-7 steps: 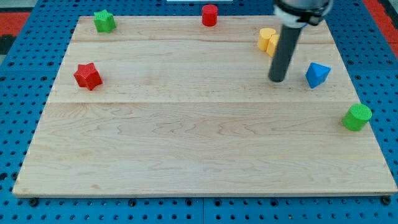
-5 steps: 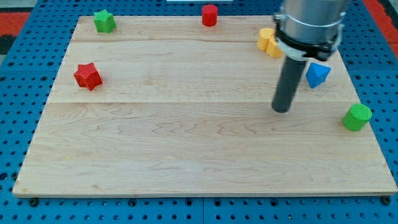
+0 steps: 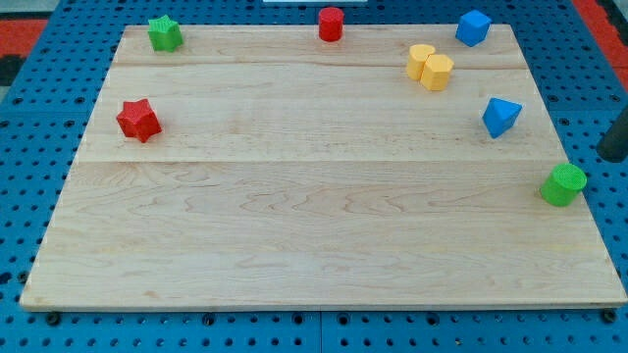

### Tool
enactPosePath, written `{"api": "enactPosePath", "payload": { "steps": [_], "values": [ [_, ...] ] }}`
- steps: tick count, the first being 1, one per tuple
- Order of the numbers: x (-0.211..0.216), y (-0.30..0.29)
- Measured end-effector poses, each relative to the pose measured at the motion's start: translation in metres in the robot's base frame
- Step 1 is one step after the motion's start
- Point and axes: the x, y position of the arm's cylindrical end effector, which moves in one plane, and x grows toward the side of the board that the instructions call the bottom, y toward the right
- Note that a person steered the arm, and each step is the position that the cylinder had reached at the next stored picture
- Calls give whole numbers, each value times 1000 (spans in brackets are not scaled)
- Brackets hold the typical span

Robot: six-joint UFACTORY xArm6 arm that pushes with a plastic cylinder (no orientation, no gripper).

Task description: Move the green circle to the bottom left corner of the board

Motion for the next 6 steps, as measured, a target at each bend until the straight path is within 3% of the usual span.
{"api": "enactPosePath", "payload": {
  "steps": [2, 5, 6],
  "values": [
    [43, -33],
    [38, -270],
    [38, -284]
  ]
}}
